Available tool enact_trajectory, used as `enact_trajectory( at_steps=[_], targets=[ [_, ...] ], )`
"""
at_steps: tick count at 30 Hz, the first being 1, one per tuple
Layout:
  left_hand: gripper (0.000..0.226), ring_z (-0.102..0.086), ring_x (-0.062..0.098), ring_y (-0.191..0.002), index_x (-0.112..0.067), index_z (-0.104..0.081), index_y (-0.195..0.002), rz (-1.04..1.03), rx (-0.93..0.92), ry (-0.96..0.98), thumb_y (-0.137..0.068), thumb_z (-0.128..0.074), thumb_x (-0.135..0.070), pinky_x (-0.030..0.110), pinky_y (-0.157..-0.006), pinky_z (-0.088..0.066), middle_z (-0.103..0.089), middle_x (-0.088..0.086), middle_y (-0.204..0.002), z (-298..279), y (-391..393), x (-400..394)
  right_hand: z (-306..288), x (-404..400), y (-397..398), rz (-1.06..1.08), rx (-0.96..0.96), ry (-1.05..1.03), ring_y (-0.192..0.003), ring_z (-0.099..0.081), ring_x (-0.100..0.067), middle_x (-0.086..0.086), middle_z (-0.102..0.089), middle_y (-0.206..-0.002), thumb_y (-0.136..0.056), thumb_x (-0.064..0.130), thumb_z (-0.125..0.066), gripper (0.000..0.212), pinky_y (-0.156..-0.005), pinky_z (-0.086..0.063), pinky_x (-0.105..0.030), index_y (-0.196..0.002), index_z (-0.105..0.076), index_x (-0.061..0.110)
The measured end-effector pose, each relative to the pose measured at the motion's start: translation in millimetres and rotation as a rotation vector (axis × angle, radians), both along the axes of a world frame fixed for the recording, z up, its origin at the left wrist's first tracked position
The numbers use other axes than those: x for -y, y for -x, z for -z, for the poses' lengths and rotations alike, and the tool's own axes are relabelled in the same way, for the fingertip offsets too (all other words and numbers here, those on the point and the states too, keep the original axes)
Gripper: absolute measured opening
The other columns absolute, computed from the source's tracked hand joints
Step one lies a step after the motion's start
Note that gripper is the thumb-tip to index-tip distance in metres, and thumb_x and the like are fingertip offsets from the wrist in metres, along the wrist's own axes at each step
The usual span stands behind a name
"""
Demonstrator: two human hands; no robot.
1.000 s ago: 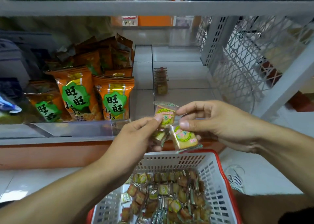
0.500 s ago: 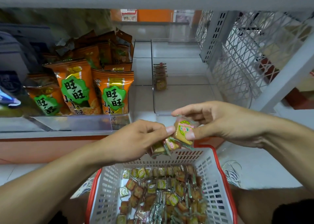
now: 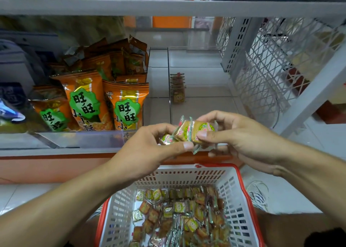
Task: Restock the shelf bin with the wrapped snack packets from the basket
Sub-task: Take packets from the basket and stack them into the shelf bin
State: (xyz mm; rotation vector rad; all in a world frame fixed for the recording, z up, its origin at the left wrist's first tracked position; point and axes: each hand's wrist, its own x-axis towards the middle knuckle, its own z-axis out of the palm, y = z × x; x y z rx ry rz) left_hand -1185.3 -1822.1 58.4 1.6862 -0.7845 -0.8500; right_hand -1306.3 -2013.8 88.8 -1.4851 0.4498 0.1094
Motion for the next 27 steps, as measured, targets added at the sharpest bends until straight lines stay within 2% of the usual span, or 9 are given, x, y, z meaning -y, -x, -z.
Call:
enact_trajectory(
  at_steps=[3,8,12,15,16,18,21,24,27],
  targets=[
    [0.028,-0.071,0.005,-0.089,-0.026,-0.078,-0.106,0.026,-0.033,0.021,-0.084,-0.074,-0.043,0.021,-0.079,-0.055,-0.078,-0.007,-0.107,-3.7,-0.2,-0.7,1.9,-3.6,-0.7,0.032,-0.023,0.058,-0.069,-0.063,-0.009,0.001,-0.071,-0.079,-0.07,0.033,-0.078,0.042,-0.063,-0.052,-0.026,-0.102,-0.065,0.009],
    [0.03,-0.071,0.024,-0.107,-0.027,-0.076,-0.115,0.045,-0.04,0.011,-0.087,-0.077,-0.039,0.036,-0.09,-0.057,-0.076,-0.004,-0.115,-3.9,0.0,-2.1,-0.7,-7.4,1.0,-0.103,-0.038,0.05,-0.074,-0.055,-0.007,-0.002,-0.067,-0.092,-0.084,0.036,-0.066,0.038,-0.061,-0.05,-0.026,-0.116,-0.07,0.016],
    [0.028,-0.072,0.013,-0.094,-0.032,-0.075,-0.112,0.022,0.005,0.017,-0.084,-0.075,-0.036,0.032,-0.088,-0.057,-0.077,-0.006,-0.108,-7.3,1.4,-2.5,-2.5,-2.1,1.5,-0.078,0.012,0.067,-0.088,-0.058,-0.014,-0.016,-0.072,-0.111,-0.088,0.037,-0.063,0.04,-0.07,-0.052,-0.024,-0.117,-0.072,0.011],
    [0.027,-0.071,0.024,-0.084,-0.041,-0.071,-0.114,-0.061,0.096,0.02,-0.093,-0.073,-0.024,0.048,-0.087,-0.057,-0.074,-0.007,-0.105,-5.7,1.5,-2.2,-2.3,3.9,-2.2,0.032,0.058,0.077,-0.097,-0.058,-0.021,-0.021,-0.068,-0.118,-0.085,0.04,-0.063,0.046,-0.074,-0.05,-0.033,-0.116,-0.071,0.009],
    [0.034,-0.071,0.027,-0.089,-0.04,-0.068,-0.117,-0.084,0.111,0.033,-0.093,-0.072,-0.016,0.048,-0.085,-0.058,-0.073,-0.009,-0.109,-5.1,1.4,-1.5,-2.2,5.5,-3.6,0.055,0.069,0.066,-0.095,-0.06,-0.019,-0.019,-0.071,-0.115,-0.085,0.039,-0.063,0.044,-0.072,-0.05,-0.033,-0.116,-0.072,0.009],
    [0.048,-0.07,0.017,-0.104,-0.034,-0.063,-0.124,-0.112,0.103,0.078,-0.089,-0.074,-0.004,0.035,-0.088,-0.059,-0.071,-0.011,-0.116,-4.3,-0.1,-0.2,-1.6,7.0,-6.1,0.077,0.09,0.033,-0.087,-0.061,-0.016,-0.012,-0.074,-0.103,-0.084,0.037,-0.062,0.039,-0.068,-0.049,-0.031,-0.111,-0.074,0.012],
    [0.068,-0.068,0.01,-0.114,-0.034,-0.054,-0.131,-0.171,0.041,0.103,-0.078,-0.084,-0.004,0.031,-0.093,-0.058,-0.071,-0.007,-0.123,-2.2,-4.0,1.8,-0.3,4.1,-8.3,0.052,0.103,-0.015,-0.075,-0.06,-0.012,-0.005,-0.073,-0.098,-0.083,0.035,-0.063,0.035,-0.06,-0.045,-0.027,-0.107,-0.077,0.015],
    [0.07,-0.074,0.014,-0.103,-0.031,-0.054,-0.126,-0.259,-0.056,0.124,-0.066,-0.083,-0.011,0.029,-0.088,-0.059,-0.076,-0.003,-0.112,1.1,-7.2,3.5,0.1,-0.1,-10.1,0.045,0.088,-0.084,-0.067,-0.058,-0.012,-0.006,-0.069,-0.09,-0.083,0.032,-0.064,0.038,-0.052,-0.04,-0.025,-0.11,-0.074,0.008],
    [0.061,-0.076,0.014,-0.09,-0.027,-0.058,-0.12,-0.321,-0.151,0.124,-0.066,-0.081,-0.013,0.027,-0.078,-0.054,-0.079,-0.002,-0.101,2.6,-10.6,4.4,-0.2,4.6,-20.5,0.158,0.035,-0.167,-0.061,-0.054,-0.015,-0.01,-0.061,-0.082,-0.082,0.028,-0.067,0.043,-0.048,-0.037,-0.025,-0.112,-0.069,-0.002]
  ],
)
